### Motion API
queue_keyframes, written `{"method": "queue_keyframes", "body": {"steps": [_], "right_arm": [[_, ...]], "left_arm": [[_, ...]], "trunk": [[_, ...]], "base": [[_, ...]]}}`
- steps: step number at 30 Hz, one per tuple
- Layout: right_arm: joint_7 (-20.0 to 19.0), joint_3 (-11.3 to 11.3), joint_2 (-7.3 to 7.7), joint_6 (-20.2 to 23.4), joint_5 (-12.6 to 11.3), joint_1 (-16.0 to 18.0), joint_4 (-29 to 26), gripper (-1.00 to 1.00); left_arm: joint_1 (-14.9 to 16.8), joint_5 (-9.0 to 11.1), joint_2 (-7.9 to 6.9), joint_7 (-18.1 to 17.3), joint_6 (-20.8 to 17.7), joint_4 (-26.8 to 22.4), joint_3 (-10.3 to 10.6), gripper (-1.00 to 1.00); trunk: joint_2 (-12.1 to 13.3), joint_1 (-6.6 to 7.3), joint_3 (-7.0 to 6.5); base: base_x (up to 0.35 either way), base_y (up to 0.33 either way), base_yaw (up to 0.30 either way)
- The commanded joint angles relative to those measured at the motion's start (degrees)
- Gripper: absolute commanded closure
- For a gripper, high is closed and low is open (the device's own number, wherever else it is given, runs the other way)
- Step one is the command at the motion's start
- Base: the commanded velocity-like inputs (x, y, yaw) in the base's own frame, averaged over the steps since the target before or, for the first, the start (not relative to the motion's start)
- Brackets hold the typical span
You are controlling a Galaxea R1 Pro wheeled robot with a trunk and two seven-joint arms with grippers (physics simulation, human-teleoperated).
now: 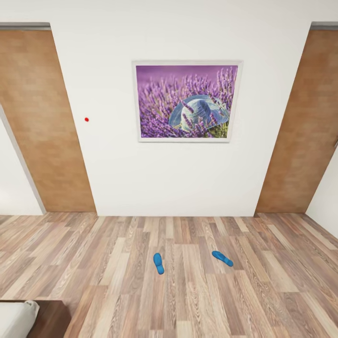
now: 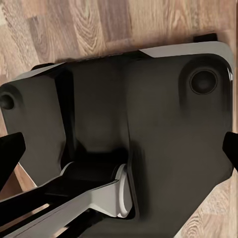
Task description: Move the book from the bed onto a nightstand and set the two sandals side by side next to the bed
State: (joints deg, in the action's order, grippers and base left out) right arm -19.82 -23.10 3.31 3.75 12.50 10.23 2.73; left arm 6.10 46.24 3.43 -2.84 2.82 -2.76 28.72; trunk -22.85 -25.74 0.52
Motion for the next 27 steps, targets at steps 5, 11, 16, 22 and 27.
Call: {"method": "queue_keyframes", "body": {"steps": [5,11,16,22,27], "right_arm": [[-0.12,-0.47,0.03,0.12,0.43,0.05,0.08,-1.00],[-0.09,-0.46,0.03,0.12,0.44,0.05,0.08,-1.00],[-0.11,-0.51,0.03,0.12,0.42,0.05,0.08,-1.00],[-0.05,-0.54,0.03,0.09,0.42,0.05,0.08,-1.00],[-0.09,-0.48,0.03,0.11,0.42,0.05,0.08,-1.00]], "left_arm": [[0.05,0.60,0.02,-0.24,0.25,0.13,0.47,-1.00],[0.05,0.60,0.05,-0.24,0.25,0.13,0.47,-1.00],[0.05,0.60,0.07,-0.24,0.25,0.13,0.46,-1.00],[0.05,0.60,0.09,-0.24,0.25,0.13,0.46,-1.00],[0.05,0.60,0.08,-0.24,0.25,0.13,0.46,-1.00]], "trunk": [[-0.06,-0.04,0.05],[-0.06,-0.04,0.05],[-0.06,-0.04,0.05],[-0.06,-0.04,0.05],[-0.06,-0.04,0.05]], "base": [[0.155,-0.083,0.000],[0.155,-0.083,0.000],[0.156,-0.084,0.000],[0.156,-0.083,0.000],[0.156,-0.084,0.000]]}}
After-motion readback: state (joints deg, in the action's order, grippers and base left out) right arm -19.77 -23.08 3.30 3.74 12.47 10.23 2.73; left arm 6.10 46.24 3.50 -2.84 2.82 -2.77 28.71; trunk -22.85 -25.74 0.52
